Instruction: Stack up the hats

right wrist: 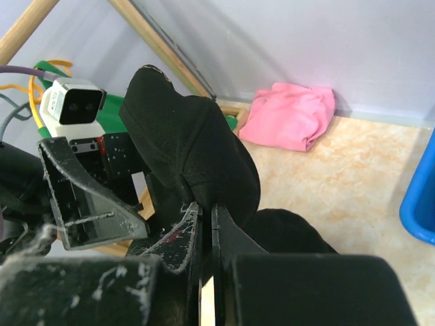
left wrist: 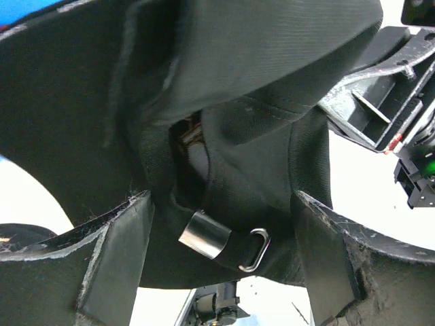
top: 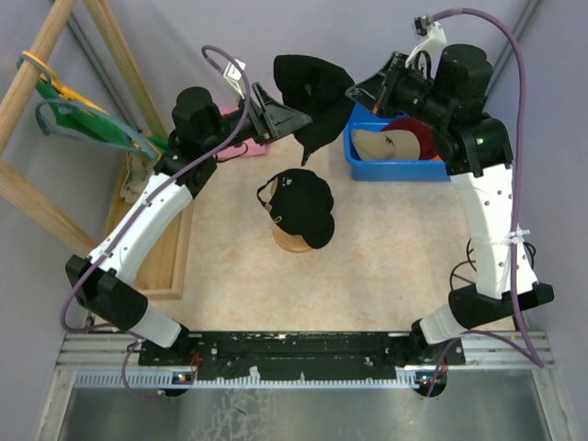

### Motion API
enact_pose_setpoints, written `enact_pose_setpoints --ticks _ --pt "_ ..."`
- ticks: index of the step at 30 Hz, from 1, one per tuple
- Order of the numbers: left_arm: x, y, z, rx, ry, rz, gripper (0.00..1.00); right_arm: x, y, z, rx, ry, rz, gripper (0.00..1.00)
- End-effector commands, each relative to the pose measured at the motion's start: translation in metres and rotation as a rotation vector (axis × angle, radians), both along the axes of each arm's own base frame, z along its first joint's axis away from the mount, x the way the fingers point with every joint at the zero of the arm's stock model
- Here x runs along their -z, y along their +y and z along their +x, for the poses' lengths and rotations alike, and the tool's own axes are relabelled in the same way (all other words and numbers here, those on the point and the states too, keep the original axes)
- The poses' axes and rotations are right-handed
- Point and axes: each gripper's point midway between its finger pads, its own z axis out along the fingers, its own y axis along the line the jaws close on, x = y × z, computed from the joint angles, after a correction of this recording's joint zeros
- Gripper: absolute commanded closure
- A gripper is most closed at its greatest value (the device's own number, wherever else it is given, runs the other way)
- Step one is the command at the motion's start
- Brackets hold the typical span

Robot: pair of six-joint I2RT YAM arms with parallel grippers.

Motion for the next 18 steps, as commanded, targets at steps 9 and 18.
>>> enact_pose_setpoints --ticks 9,18 --pt "-0.023 -0.028 -0.010 -0.003 -0.052 -0.094 0.41 -0.019 0.008 -0.024 -0.053 -0.047 0.087 1.00" --pt "-0.056 -0.024 0.011 -0.073 -0.160 -0.172 0.97 -0.006 0.004 -0.012 -0.014 -0.038 0.035 0.69"
